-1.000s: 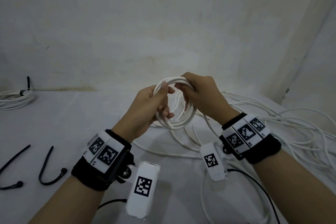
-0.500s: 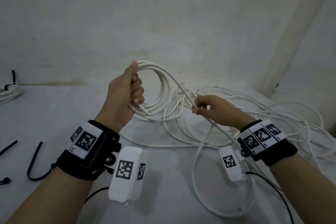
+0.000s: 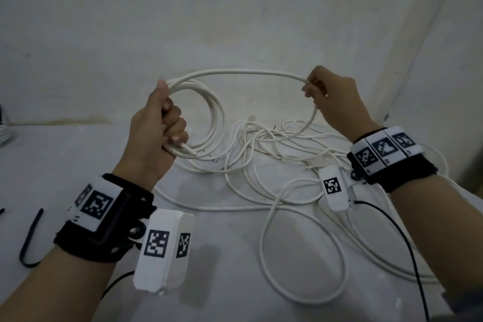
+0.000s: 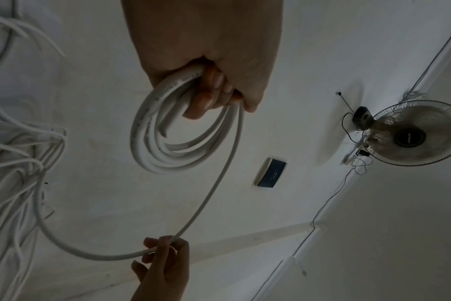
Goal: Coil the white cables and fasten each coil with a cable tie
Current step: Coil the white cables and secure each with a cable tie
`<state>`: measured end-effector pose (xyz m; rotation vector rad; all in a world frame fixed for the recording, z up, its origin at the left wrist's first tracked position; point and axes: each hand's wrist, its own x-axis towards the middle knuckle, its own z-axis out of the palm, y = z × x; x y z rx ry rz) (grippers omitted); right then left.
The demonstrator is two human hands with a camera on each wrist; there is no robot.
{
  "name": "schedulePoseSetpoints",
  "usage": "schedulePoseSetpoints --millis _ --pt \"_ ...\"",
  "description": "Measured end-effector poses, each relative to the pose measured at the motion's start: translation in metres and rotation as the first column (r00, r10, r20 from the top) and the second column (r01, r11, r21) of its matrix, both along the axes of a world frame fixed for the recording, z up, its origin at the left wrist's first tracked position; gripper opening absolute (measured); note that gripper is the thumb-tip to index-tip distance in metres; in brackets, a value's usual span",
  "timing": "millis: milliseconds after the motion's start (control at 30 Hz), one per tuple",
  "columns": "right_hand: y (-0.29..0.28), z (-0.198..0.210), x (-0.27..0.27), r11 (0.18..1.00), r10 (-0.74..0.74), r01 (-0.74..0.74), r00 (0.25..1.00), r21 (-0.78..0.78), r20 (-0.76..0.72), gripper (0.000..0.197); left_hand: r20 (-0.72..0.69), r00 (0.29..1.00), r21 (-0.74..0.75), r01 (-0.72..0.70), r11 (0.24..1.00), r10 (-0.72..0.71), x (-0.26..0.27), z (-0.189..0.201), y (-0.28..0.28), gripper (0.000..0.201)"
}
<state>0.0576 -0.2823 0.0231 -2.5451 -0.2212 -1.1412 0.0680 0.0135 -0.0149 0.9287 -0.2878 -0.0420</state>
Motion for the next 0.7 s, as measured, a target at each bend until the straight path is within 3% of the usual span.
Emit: schedulePoseSetpoints --millis 167,267,333,433,533,600,700 --pt "0.001 -0.013 -0.001 0.995 -0.028 0.030 0.999 -0.096 0.021 0.011 -0.023 1.000 -0.042 -0.011 0.999 0.010 0.003 -0.001 0.002 0.043" --pt "0.001 -0.006 0.000 0.997 0.047 -0.052 0.996 0.063 0.081 0.012 -0.036 0.999 -0.065 -0.036 0.997 0.034 0.004 -0.001 0.002 0.043" --pt "0.003 0.000 -0.002 0.992 0.091 -0.103 0.983 0.074 0.158 0.015 -0.050 0.998 -0.090 -0.050 0.995 0.045 0.005 0.000 0.004 0.043" --pt "0.004 0.005 -0.006 0.992 0.110 -0.089 0.957 -0.088 0.270 0.017 -0.072 0.996 -0.135 -0.056 0.989 0.046 0.006 0.002 0.008 0.045" --pt "0.002 0.002 -0.013 0.966 0.105 -0.029 0.952 -0.258 0.287 0.022 -0.088 0.994 -0.163 -0.079 0.983 0.065 0.006 0.004 0.012 0.046" --pt "0.003 -0.005 -0.018 0.924 0.108 -0.004 0.962 -0.383 0.250 0.026 -0.095 0.992 -0.184 -0.099 0.978 0.083 0.007 0.006 0.015 0.045" --pt "0.002 -0.022 -0.022 0.875 0.153 -0.096 0.985 -0.475 0.083 0.039 -0.108 0.989 -0.216 -0.125 0.968 0.103 0.007 0.008 0.019 0.045"
